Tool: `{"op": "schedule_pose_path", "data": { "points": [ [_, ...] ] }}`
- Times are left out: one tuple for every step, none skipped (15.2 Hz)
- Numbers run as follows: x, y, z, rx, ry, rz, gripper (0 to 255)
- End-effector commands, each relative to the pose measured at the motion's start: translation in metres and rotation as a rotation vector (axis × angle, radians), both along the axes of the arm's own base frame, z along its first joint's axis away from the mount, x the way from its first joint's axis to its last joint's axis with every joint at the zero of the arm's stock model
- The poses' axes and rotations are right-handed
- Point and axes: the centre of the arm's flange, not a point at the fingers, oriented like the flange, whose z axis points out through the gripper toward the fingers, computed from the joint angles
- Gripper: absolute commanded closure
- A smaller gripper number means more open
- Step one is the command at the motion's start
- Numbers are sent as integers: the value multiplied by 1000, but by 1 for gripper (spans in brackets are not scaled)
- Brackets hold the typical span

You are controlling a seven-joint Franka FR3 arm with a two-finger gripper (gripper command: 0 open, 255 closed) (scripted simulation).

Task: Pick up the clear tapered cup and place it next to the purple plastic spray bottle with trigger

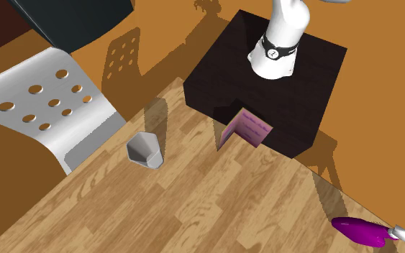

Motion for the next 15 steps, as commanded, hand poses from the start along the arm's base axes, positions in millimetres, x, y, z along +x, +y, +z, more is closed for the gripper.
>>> {"op": "schedule_pose_path", "data": {
  "points": [
    [0, 0, 0, 0, 0, 0, 0],
    [7, -3, -11, -4, 4, -3, 0],
    [13, -7, -22, -8, 8, -7, 0],
    [20, -10, -33, -12, 12, -10, 0],
    [26, -14, -43, -16, 16, -13, 0],
    [32, -18, -54, -20, 19, -17, 0],
    [39, -21, -65, -24, 23, -20, 0],
    [45, -25, -76, -29, 27, -23, 0],
    [51, -29, -87, -33, 31, -27, 0],
    [57, -33, -98, -37, 35, -30, 0],
    [63, -37, -109, -41, 39, -34, 0],
    [70, -41, -120, -45, 43, -37, 0],
    [76, -45, -131, -49, 47, -40, 0],
    [81, -49, -142, -53, 51, -44, 0],
    [87, -53, -153, -57, 54, -47, 0]
  ]
}}
